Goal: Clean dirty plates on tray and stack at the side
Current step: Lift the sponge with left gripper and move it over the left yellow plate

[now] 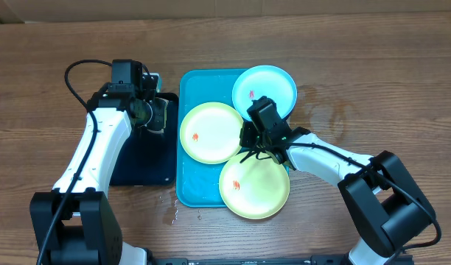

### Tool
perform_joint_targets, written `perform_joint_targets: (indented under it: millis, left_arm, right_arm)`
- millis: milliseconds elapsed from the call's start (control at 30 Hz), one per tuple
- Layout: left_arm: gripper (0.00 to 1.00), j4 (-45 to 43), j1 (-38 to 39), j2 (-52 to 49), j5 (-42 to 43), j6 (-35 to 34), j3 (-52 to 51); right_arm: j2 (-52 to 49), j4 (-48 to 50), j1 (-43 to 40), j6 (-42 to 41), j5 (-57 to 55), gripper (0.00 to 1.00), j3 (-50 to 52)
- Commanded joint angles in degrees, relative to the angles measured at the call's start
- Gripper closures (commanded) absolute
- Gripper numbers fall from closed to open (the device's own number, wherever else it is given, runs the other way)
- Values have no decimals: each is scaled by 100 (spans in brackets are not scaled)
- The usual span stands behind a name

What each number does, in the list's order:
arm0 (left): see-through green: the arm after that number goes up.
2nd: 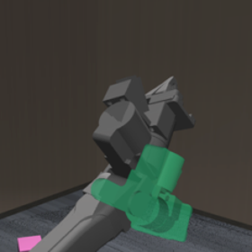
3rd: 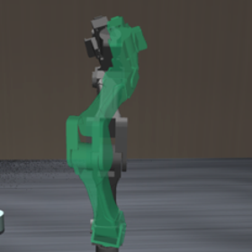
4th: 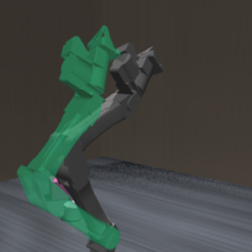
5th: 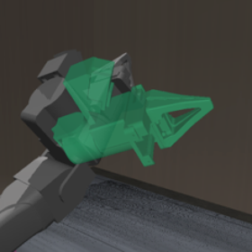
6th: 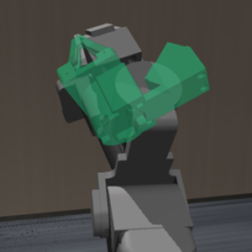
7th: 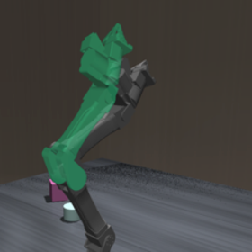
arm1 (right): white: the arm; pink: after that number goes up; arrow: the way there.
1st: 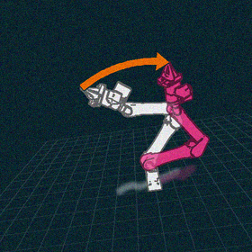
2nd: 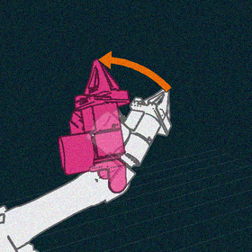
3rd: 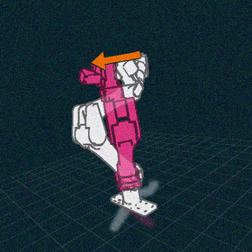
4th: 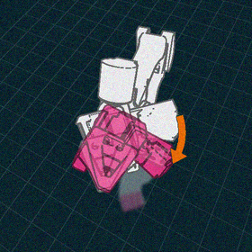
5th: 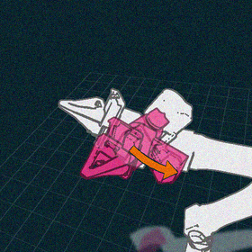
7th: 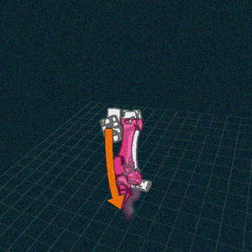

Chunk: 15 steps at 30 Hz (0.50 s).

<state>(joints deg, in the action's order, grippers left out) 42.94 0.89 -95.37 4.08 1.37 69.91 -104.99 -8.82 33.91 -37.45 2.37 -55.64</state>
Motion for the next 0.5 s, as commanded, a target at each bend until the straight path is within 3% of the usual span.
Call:
perform_joint_targets:
  millis: [0,267,467]
  left_arm:
    - [96,-22,61,79,98,120,164]
    - [96,-101,514,79,1532,-87,173]
    - [96,-262,944,11,1469,-549,63]
  right_arm:
    - [9,42,22,-9,7,90,7]
    - [9,17,22,-9,28,91,7]
    - [9,-2,22,-7,26,91,7]
